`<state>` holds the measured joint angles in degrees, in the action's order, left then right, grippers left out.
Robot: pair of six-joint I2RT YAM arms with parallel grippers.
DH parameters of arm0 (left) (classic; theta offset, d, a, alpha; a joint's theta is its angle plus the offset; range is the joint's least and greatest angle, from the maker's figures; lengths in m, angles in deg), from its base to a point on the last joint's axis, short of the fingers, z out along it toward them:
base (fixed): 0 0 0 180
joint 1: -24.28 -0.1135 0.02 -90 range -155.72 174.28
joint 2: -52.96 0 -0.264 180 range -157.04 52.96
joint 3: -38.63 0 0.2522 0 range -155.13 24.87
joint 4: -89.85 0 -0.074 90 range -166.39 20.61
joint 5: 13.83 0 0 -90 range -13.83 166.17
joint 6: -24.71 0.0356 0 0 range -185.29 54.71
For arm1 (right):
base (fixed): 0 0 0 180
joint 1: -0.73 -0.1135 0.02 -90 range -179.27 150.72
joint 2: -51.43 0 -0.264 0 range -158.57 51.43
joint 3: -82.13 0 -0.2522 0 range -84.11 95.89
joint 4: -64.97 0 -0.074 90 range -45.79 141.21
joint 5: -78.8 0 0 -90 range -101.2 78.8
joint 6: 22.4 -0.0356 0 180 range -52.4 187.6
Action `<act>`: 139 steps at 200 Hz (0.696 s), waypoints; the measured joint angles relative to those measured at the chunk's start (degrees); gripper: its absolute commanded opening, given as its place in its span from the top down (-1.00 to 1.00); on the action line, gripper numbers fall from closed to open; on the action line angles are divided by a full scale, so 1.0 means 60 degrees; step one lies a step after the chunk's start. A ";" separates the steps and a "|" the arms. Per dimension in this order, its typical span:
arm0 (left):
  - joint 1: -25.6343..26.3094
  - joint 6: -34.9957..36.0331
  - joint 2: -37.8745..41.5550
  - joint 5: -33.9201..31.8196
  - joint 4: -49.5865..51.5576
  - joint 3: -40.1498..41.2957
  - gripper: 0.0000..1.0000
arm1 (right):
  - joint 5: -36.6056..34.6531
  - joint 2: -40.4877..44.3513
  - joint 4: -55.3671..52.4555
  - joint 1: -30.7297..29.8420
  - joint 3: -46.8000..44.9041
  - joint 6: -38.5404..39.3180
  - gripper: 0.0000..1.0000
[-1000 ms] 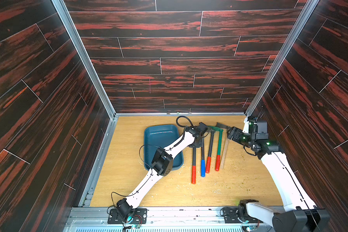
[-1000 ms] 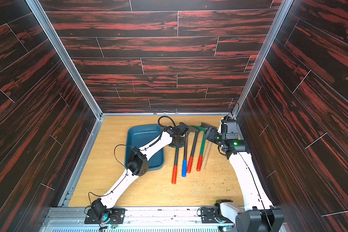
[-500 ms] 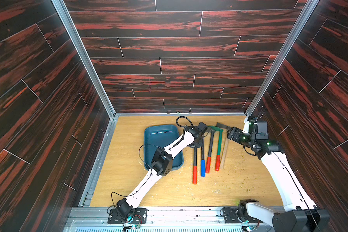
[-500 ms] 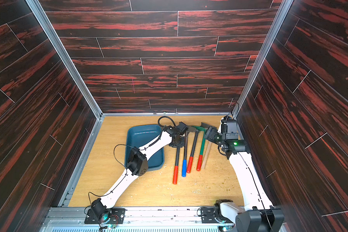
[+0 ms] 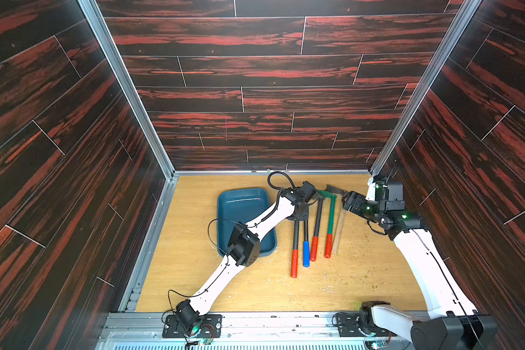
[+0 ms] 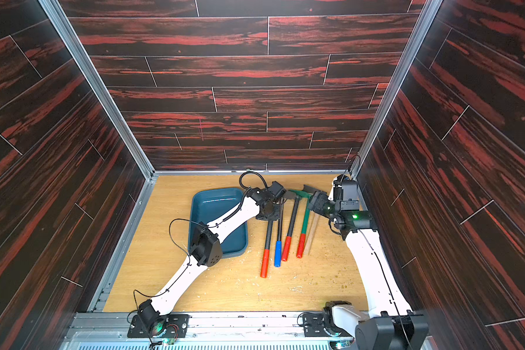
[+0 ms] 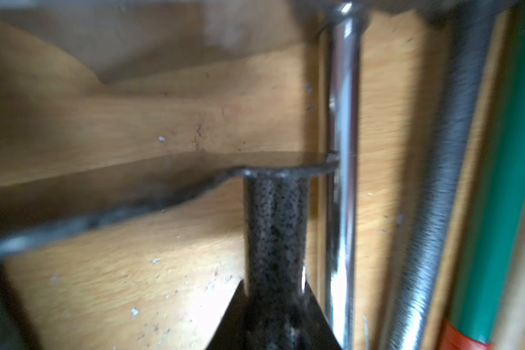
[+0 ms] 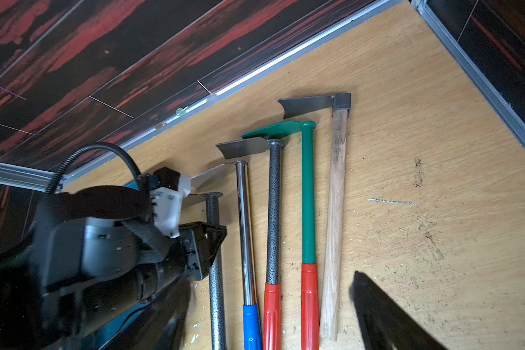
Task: Put the small hoe into the storage box
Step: Pick up the hoe from the center of the board.
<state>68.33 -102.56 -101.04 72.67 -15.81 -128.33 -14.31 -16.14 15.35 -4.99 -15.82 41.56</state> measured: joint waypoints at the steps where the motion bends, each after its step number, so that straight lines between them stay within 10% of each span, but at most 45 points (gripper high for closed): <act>1: 0.0000 0.0000 0.0007 0.0000 0.0007 -0.0007 0.97 | 0.0000 0.0000 0.0000 0.0000 0.0000 0.0000 -0.73; 139: -0.0138 -0.0259 0.1086 0.0131 0.0197 -0.0328 0.99 | 0.0102 -0.0033 0.0000 0.0000 0.0000 -0.0047 -0.73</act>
<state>67.50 -104.11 -94.52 73.45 -14.63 -130.30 -13.70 -16.34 15.35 -4.99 -15.82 41.28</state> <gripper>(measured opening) 0.266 0.864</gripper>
